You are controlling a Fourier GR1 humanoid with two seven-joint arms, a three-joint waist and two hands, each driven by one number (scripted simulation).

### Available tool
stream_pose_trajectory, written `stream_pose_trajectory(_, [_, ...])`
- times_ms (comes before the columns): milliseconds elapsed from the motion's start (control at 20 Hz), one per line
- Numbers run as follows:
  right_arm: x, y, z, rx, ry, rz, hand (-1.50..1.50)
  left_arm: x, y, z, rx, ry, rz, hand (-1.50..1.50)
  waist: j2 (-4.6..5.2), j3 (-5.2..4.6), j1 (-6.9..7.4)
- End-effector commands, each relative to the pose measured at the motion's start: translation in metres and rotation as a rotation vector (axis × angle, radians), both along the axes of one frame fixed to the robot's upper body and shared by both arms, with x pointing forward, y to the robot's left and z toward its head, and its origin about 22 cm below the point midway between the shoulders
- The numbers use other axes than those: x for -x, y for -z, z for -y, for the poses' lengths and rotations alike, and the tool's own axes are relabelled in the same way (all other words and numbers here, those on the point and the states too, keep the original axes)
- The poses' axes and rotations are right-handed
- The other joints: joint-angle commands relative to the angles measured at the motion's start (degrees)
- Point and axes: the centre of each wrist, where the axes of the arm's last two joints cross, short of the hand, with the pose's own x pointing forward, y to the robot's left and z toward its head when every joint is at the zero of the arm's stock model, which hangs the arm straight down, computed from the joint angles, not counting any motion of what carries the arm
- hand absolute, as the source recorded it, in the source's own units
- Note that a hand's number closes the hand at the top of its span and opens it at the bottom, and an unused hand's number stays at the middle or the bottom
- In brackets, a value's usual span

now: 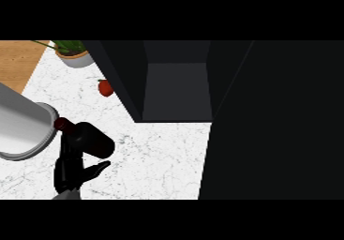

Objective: Pick up the wine, place it into the cabinet and close the cabinet

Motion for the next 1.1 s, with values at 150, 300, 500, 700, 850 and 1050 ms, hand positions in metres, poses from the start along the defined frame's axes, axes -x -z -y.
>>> stream_pose_trajectory(150, [0.022,-0.021,0.000,-0.029,-0.037,0.017,-1.50,-0.007,0.013,0.004,0.065,0.022,0.025,-1.50,0.01,-0.03,-0.01])
stream_pose_trajectory(300, [0.020,-0.009,0.014,-0.023,-0.019,0.022,-1.50,0.004,0.018,-0.005,0.035,0.036,0.046,-1.50,-0.02,0.03,0.03])
stream_pose_trajectory(500, [0.021,-0.008,-0.013,-0.031,-0.032,0.020,-1.50,-0.008,0.019,0.008,0.057,0.043,0.074,-1.50,-0.02,-0.02,-0.07])
stream_pose_trajectory(700, [0.010,-0.003,0.006,-0.013,-0.043,0.016,-1.50,-0.028,0.009,0.010,0.010,0.025,0.077,-1.50,0.06,0.01,-0.08])
stream_pose_trajectory(850, [0.021,-0.018,-0.013,-0.012,-0.057,-0.002,-1.50,-0.032,0.007,0.005,0.016,-0.019,0.109,-1.50,0.01,-0.04,-0.11])
stream_pose_trajectory(1050, [0.010,-0.004,0.006,-0.020,-0.046,0.023,-1.50,-0.042,0.006,0.019,0.062,-0.031,0.107,1.50,0.17,-0.01,-0.36])
